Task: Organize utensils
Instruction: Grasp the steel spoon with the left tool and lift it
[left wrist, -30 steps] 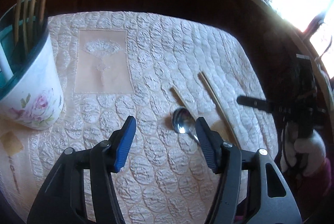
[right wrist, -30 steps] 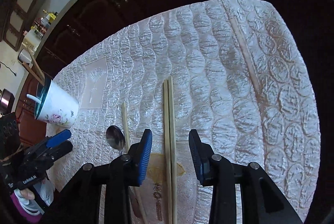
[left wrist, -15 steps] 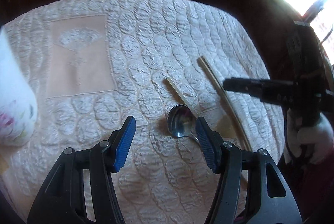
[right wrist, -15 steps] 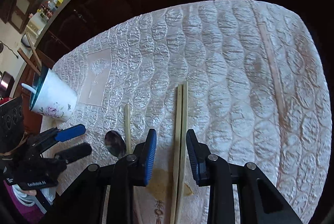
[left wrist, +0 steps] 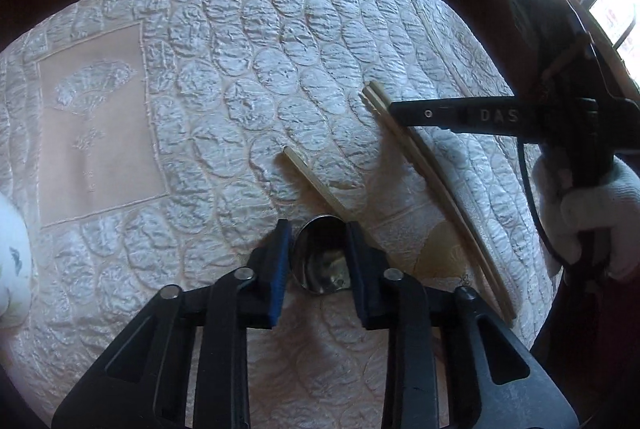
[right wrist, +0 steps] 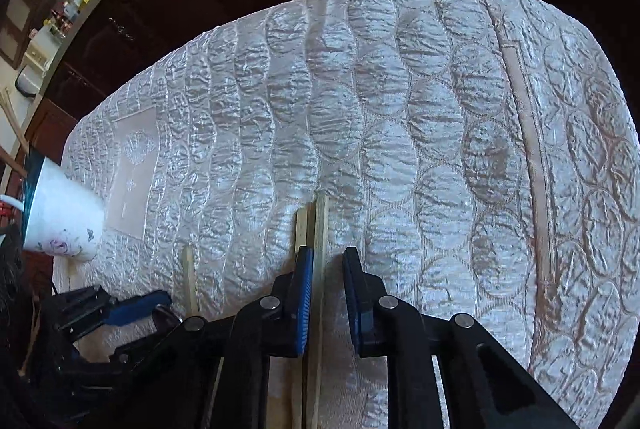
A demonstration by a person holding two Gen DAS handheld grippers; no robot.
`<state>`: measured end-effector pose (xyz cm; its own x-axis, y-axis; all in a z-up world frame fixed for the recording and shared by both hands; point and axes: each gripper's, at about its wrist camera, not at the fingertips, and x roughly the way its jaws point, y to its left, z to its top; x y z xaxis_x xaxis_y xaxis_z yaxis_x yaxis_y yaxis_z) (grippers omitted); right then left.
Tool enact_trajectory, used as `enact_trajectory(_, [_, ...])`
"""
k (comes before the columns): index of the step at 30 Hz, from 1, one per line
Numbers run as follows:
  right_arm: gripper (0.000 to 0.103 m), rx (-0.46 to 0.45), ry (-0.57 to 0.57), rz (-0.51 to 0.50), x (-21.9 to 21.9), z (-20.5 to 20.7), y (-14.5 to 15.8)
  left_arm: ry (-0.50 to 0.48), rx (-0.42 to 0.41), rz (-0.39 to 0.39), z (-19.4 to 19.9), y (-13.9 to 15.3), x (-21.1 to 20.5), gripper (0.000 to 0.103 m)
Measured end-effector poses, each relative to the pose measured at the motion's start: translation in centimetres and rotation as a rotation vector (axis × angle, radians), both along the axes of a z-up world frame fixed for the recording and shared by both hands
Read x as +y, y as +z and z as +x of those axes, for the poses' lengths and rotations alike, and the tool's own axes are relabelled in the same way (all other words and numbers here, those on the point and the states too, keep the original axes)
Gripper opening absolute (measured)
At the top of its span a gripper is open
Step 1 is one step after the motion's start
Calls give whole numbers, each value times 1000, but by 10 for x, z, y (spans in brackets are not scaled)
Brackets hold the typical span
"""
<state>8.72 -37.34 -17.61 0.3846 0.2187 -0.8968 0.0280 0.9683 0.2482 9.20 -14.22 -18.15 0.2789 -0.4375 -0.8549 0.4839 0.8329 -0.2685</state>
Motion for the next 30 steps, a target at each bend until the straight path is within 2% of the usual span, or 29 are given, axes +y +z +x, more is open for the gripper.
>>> enact_trajectory(3, [13, 10, 22, -22, 4, 5, -2, 6, 9, -4, 3, -2, -3, 12])
enact_trajectory(5, [8, 12, 42, -56, 7, 8, -2, 10, 15, -15, 4, -2, -1, 8])
enact_trajectory(7, [6, 9, 28, -37, 7, 8, -1, 10, 15, -23, 0, 1, 5, 5])
enact_trajectory(11, [6, -15, 10, 3, -3, 3, 7, -3, 1, -16, -6, 9, 10, 4])
enact_trajectory(14, [6, -4, 22, -18, -6, 6, 8, -2, -2, -14, -8, 13, 8, 4])
enact_trajectory(24, [6, 25, 30, -22, 10, 19, -8, 11, -2, 3, -17, 16, 9, 4])
enact_trajectory(30, [5, -33, 26, -25, 12, 21, 17, 20, -54, -31, -32, 43, 25, 2])
